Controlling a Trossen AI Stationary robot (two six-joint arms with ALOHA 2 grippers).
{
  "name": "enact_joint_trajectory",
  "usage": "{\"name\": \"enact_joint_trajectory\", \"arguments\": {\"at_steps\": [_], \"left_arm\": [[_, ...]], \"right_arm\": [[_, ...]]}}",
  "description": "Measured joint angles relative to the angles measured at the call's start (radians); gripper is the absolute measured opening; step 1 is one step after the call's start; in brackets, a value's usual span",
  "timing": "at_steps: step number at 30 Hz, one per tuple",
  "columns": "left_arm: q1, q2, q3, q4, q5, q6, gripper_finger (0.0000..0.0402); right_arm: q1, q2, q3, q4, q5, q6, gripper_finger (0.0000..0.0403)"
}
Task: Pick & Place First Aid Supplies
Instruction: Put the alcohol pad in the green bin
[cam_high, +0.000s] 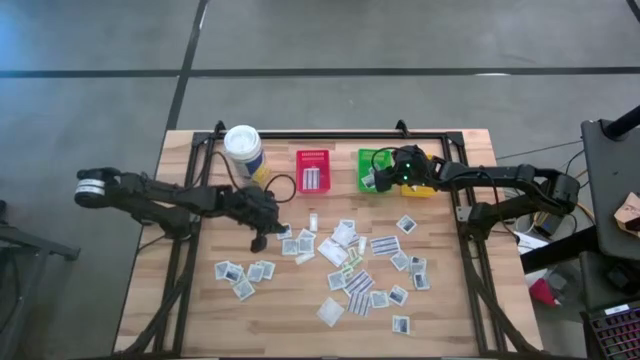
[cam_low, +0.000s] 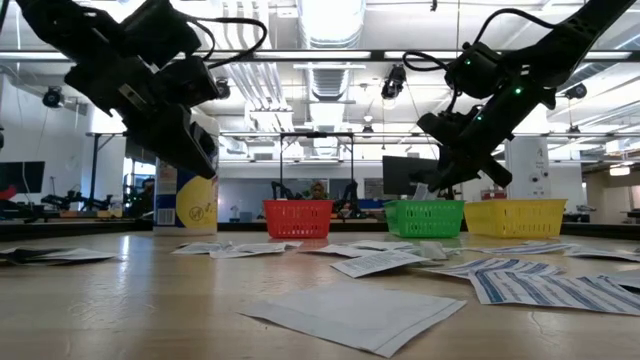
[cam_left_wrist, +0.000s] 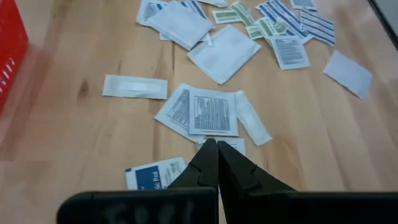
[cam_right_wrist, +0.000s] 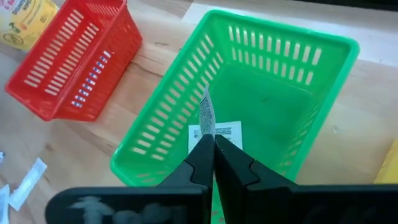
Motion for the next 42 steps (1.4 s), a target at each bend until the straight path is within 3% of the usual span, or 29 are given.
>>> {"name": "enact_joint_trajectory", "arguments": {"at_steps": [8,19,25,31,38,42], "left_arm": [[-0.052,0.0,0.0,0.004,-0.087,-0.042,0.0],[-0.046,0.0,0.0,0.004,-0.173,0.122,0.0],[-0.038,0.0,0.009,0.015,-0.213,0.209,0.0],[-0.035,0.0,0.034,0.014,-0.213,0.17,0.0],[-0.067,-0.001,0.031,0.014,-0.157,0.062,0.0],[-0.112,-0.001,0.011,0.014,-0.156,-0.008,0.0]], "right_arm": [[0.0,0.0,-0.001,-0.006,-0.001,-0.039,0.0009],[-0.003,0.0,-0.001,-0.005,-0.001,-0.052,0.0011],[-0.013,0.0,-0.001,-0.004,-0.001,-0.065,0.0053],[-0.024,-0.002,0.013,0.0,-0.003,-0.051,0.0089],[0.009,-0.014,0.069,0.003,-0.201,-0.057,0.0092],[0.114,-0.02,0.077,0.004,-0.214,-0.036,0.0079]]}}
